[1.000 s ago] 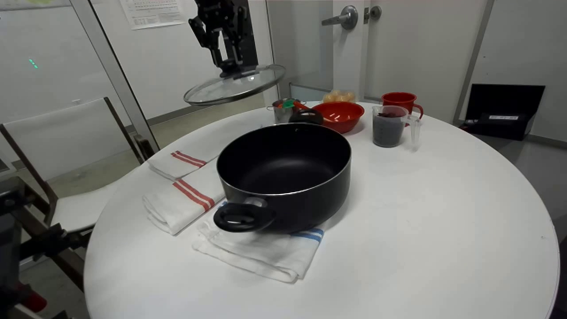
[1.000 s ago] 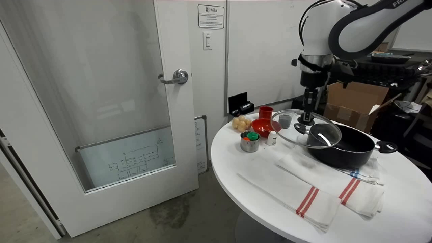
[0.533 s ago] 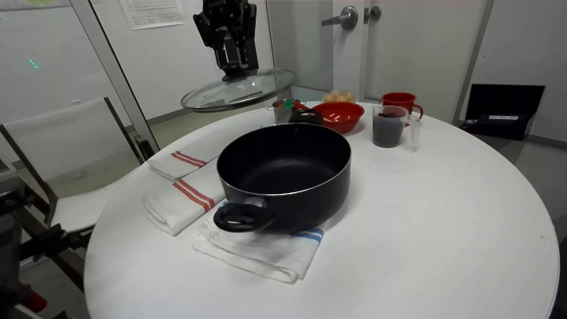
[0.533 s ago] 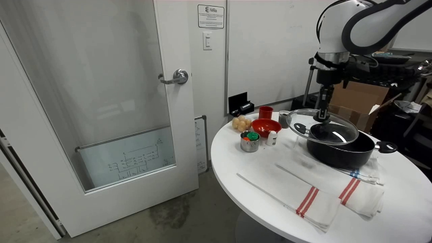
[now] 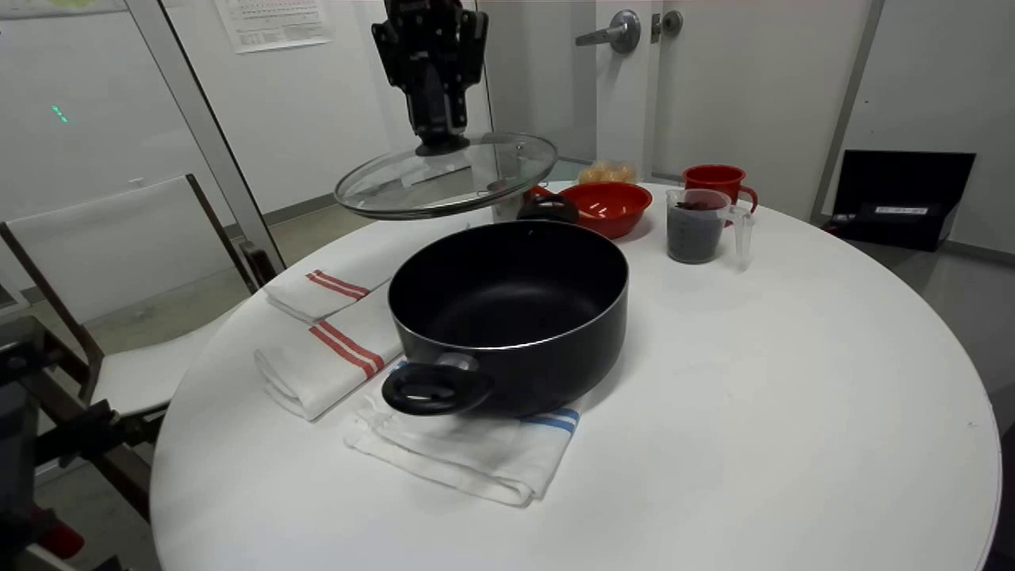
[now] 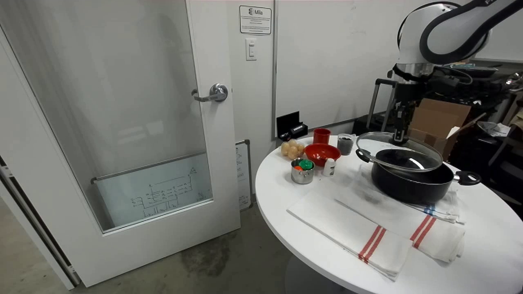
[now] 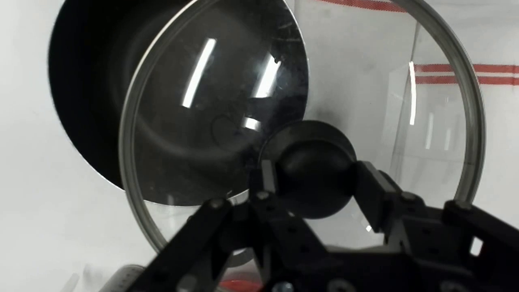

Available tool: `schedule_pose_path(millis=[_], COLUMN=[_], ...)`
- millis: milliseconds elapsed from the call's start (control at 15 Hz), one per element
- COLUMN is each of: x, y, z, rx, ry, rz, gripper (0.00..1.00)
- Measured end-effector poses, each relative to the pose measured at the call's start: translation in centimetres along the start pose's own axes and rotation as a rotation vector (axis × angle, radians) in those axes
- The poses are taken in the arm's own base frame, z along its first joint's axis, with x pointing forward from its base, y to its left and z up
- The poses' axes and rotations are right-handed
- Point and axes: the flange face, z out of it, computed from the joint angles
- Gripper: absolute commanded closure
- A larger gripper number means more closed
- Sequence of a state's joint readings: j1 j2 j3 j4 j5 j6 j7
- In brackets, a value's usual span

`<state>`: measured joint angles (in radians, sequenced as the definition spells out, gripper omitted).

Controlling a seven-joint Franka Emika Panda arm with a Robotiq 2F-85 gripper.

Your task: Put the glass lid on the black pot.

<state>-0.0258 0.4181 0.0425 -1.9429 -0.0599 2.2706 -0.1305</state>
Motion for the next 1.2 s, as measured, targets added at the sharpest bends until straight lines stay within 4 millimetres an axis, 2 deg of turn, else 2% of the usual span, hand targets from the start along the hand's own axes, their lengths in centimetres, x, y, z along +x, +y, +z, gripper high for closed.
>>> schedule_pose_path(millis=[533,1200], x=[-1.8,-3.2], y=[5.4,8.5], z=[1.2,3.4], rx=[0.0,0.003], ry=[-0.007,-0.027], rz=[0.099,0.156], gripper=[0.75,0.75])
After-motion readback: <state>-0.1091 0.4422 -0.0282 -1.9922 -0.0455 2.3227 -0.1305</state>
